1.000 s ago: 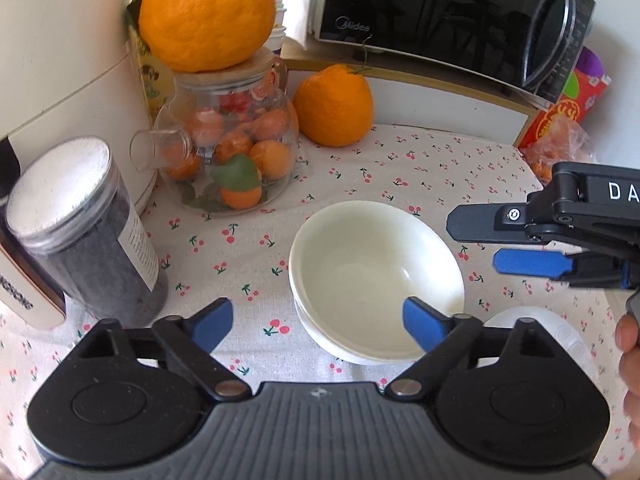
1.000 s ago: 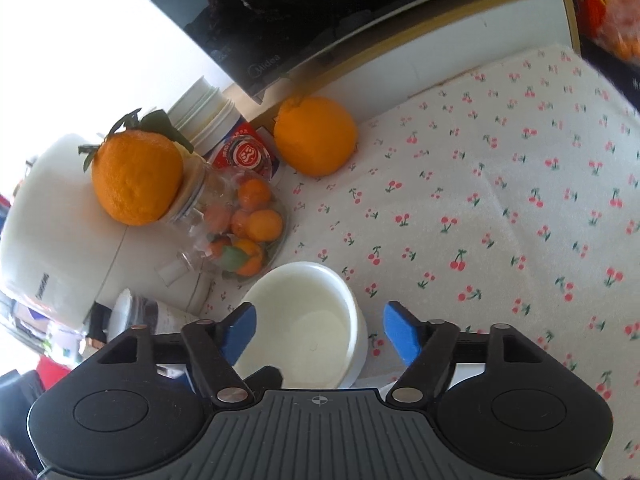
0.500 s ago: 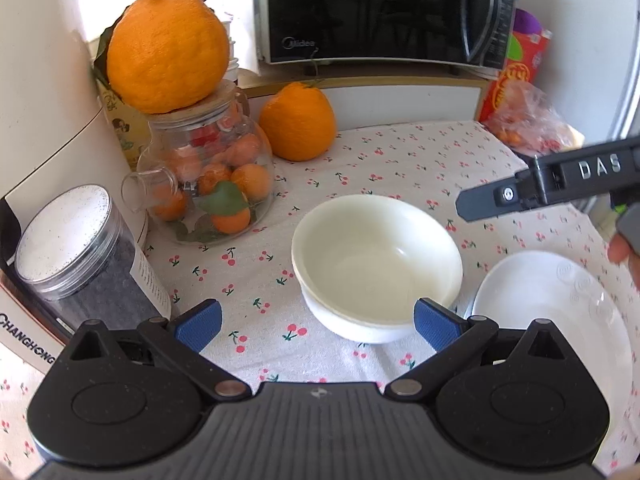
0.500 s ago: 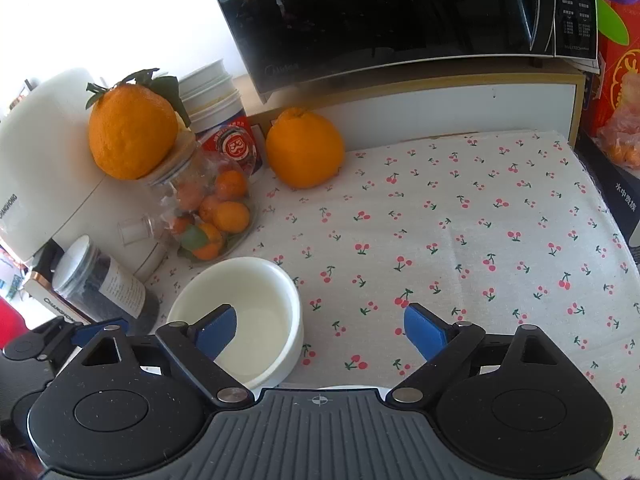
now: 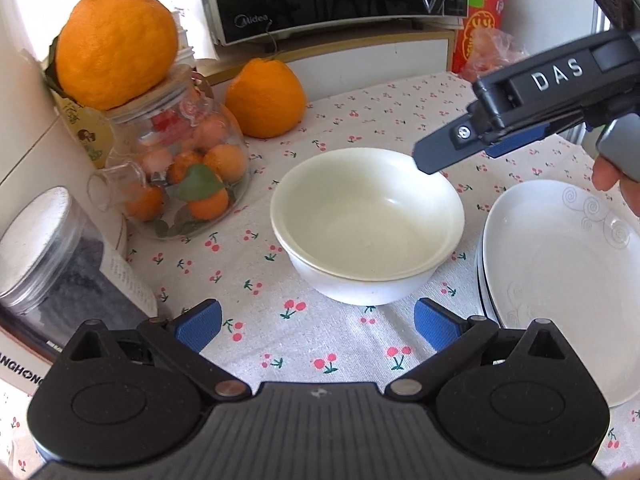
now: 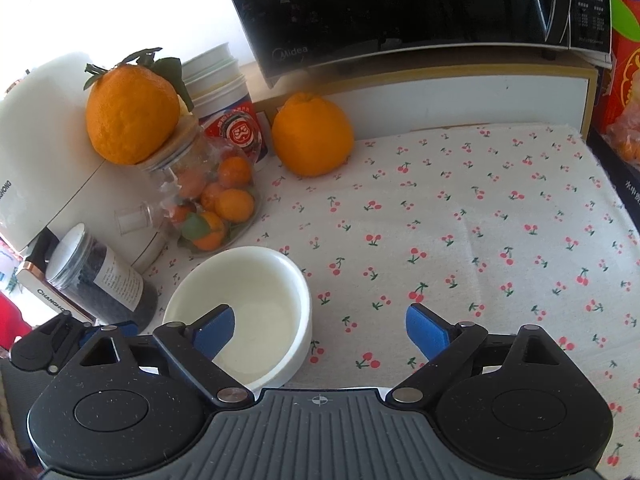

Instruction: Organize plates and bowls

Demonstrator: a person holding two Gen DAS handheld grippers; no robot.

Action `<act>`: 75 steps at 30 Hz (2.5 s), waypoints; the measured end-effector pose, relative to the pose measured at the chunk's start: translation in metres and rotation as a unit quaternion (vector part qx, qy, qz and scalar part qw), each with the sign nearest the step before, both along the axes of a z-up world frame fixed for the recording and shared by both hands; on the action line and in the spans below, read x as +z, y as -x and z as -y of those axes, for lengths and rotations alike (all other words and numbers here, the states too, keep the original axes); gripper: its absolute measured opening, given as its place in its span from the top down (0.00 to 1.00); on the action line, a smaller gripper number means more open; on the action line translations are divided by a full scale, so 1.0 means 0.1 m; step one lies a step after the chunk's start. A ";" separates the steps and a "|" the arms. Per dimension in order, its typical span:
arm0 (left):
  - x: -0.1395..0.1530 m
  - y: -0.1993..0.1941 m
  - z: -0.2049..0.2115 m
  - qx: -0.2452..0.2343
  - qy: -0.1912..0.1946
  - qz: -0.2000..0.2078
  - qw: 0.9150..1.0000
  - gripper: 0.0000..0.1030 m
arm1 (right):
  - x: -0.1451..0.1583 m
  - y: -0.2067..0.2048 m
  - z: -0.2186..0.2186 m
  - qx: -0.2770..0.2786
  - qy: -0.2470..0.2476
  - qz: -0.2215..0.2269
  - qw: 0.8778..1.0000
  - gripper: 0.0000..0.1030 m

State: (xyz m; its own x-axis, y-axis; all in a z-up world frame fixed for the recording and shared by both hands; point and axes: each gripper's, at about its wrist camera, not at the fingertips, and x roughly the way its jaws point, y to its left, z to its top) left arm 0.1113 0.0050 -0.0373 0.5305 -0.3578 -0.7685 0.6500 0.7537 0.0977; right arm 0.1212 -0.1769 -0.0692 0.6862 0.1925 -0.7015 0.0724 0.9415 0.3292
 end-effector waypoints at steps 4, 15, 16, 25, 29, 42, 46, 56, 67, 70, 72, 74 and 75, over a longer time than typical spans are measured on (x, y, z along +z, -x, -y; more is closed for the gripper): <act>-0.06 -0.05 0.05 0.002 -0.003 -0.007 1.000 0.00 | -0.04 -0.07 -0.03 0.002 -0.008 -0.002 1.000 0.08; -0.14 -0.13 0.10 -0.001 0.007 -0.021 1.000 0.00 | -0.16 -0.20 -0.09 0.007 -0.041 -0.011 0.999 0.08; -0.15 -0.13 0.10 -0.001 0.010 -0.024 1.000 0.00 | -0.16 -0.21 -0.09 0.007 -0.043 -0.010 0.999 0.08; -0.14 -0.14 0.16 -0.017 0.022 -0.031 0.999 0.07 | -0.20 -0.25 -0.11 0.004 -0.066 -0.011 0.998 0.11; -0.13 -0.15 0.18 -0.022 0.037 -0.043 0.998 0.12 | -0.22 -0.26 -0.09 -0.001 -0.074 -0.014 0.997 0.27; -0.13 -0.17 0.26 -0.029 0.037 -0.045 0.998 0.21 | -0.26 -0.25 -0.07 -0.010 -0.071 -0.010 0.997 0.73; -0.10 -0.16 0.24 -0.031 0.037 -0.041 0.998 0.21 | -0.22 -0.22 -0.09 0.000 -0.063 0.003 0.998 0.74; 0.11 -0.06 0.17 -0.040 0.059 -0.026 0.997 0.21 | -0.03 -0.07 -0.09 0.008 -0.044 0.025 0.999 0.73; 0.34 0.11 0.19 -0.043 0.076 -0.019 0.996 0.21 | 0.20 0.21 0.00 0.010 -0.065 0.042 0.997 0.73; 0.39 0.20 0.22 -0.050 0.075 -0.018 0.996 0.20 | 0.25 0.32 -0.01 0.014 -0.055 0.043 0.997 0.73; 0.41 0.26 0.22 -0.057 0.074 -0.015 0.996 0.20 | 0.28 0.40 -0.01 0.014 -0.052 0.043 0.998 0.73; 0.44 0.32 0.23 -0.062 0.075 -0.015 0.995 0.20 | 0.30 0.48 0.00 0.013 -0.050 0.043 0.998 0.73; 0.45 0.35 0.24 -0.064 0.077 -0.017 0.995 0.20 | 0.31 0.52 0.01 0.012 -0.050 0.044 0.998 0.73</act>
